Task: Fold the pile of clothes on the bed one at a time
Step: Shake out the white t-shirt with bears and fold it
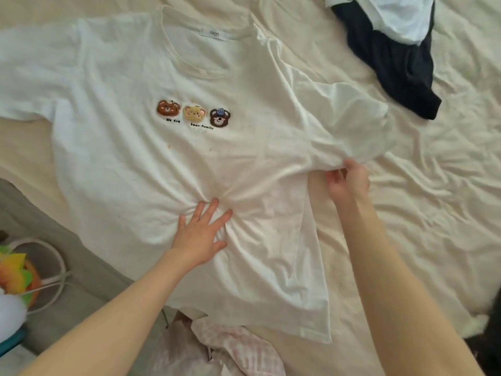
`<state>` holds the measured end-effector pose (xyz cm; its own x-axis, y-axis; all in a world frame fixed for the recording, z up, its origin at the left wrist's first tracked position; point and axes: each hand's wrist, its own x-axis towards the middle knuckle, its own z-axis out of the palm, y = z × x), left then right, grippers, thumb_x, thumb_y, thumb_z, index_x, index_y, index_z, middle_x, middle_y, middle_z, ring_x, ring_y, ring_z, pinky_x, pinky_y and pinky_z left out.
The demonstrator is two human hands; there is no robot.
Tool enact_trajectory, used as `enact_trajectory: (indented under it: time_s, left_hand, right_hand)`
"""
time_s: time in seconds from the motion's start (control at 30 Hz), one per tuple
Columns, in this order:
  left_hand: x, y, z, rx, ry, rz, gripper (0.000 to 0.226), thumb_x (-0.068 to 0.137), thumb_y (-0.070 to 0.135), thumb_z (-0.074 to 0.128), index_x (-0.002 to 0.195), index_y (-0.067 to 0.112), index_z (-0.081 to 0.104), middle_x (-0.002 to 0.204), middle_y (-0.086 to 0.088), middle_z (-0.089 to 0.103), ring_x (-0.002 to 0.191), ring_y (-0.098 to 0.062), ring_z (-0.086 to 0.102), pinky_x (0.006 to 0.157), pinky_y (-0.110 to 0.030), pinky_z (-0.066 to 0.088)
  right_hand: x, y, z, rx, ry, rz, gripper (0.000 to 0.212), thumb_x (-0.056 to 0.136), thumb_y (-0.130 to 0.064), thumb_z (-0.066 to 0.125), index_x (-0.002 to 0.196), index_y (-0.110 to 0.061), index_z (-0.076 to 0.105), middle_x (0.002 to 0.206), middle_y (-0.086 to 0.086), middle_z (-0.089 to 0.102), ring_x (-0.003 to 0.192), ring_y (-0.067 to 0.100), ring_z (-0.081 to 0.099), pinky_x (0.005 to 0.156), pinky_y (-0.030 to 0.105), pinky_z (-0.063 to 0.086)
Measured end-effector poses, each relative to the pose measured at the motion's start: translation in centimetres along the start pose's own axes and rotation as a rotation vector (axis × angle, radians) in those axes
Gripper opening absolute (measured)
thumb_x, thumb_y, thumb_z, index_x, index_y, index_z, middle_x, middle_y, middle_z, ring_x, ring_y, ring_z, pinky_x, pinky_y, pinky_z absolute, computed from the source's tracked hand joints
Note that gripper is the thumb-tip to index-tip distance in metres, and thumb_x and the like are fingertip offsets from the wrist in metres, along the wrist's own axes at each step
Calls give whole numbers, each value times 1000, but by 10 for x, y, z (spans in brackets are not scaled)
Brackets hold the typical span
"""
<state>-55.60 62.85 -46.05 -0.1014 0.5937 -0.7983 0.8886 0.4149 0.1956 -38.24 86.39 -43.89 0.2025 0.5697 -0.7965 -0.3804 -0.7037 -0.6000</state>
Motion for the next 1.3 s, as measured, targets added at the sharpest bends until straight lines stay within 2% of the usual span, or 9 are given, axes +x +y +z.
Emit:
enact_trajectory:
  time_s: [0.17, 0.27, 0.63, 0.7, 0.8, 0.87, 0.97, 1.13, 1.3]
  left_hand:
    - [1, 0, -2, -2, -7, 4, 69, 95, 46, 42, 147, 41, -3, 156, 5, -21, 145, -23, -13, 114, -55, 11]
    - [1, 0, -2, -6, -14, 1, 69, 95, 46, 43, 148, 41, -3, 156, 4, -21, 145, -23, -13, 113, -56, 10]
    - [-5, 8, -2, -99, 100, -40, 57, 95, 38, 44, 147, 37, 19, 158, 4, 0, 145, -21, 0, 113, -52, 14]
    - [-2, 14, -16, -207, 219, -98, 44, 95, 34, 45, 139, 32, 40, 150, -3, 30, 137, -23, 28, 109, -43, 29]
    - [8, 18, -53, -879, 415, -203, 26, 97, 27, 44, 116, 20, 59, 118, -4, 61, 104, -21, 56, 89, -32, 44]
    - [16, 15, -82, -1346, 485, -240, 21, 99, 24, 40, 108, 17, 58, 106, -5, 62, 88, -19, 60, 77, -31, 46]
    - [27, -2, -118, -1524, 617, -302, 23, 99, 21, 35, 111, 14, 53, 93, -1, 60, 75, -14, 59, 70, -29, 47]
    - [49, -23, -153, -1010, 717, -284, 30, 97, 22, 41, 123, 15, 52, 113, 4, 52, 98, -14, 52, 82, -28, 41]
    - [86, -1, -182, -690, 583, -17, 42, 97, 28, 45, 136, 13, 43, 141, -5, 42, 127, -19, 42, 103, -29, 32]
  right_hand:
    - [24, -30, -6, 132, -97, 225, 34, 93, -26, 57, 122, -7, 54, 124, 8, 60, 110, 26, 60, 90, 40, 51]
    - [26, -51, 1, 95, -74, 119, 31, 89, -14, 60, 119, -9, 56, 111, 8, 65, 98, 26, 64, 73, 39, 56]
    - [10, -70, 0, 116, -91, -159, 22, 87, -6, 61, 108, -11, 57, 105, 6, 65, 95, 20, 65, 83, 34, 56]
    - [-8, -64, 15, -81, -143, -436, 10, 87, -8, 61, 91, -16, 57, 88, -1, 62, 80, 11, 62, 76, 29, 54]
    - [-46, -25, 30, -685, -397, -971, 8, 85, -12, 62, 91, -17, 59, 82, -12, 56, 76, -2, 54, 73, 19, 46]
    - [-61, 12, 28, -1110, -743, -1046, 19, 85, -9, 63, 104, -6, 62, 99, -3, 66, 95, 10, 62, 84, 26, 46]
    - [-63, 53, 12, -1575, -1040, -945, 24, 90, -15, 61, 112, -4, 62, 116, 9, 65, 108, 28, 58, 97, 33, 38]
    - [-56, 65, -10, -1200, -535, -839, 11, 93, -17, 57, 90, -12, 67, 87, -3, 68, 82, 10, 60, 75, 20, 43]
    - [-39, 54, -2, -656, -88, -140, 24, 91, -37, 58, 79, -16, 56, 77, -1, 60, 74, 15, 60, 76, 26, 49]
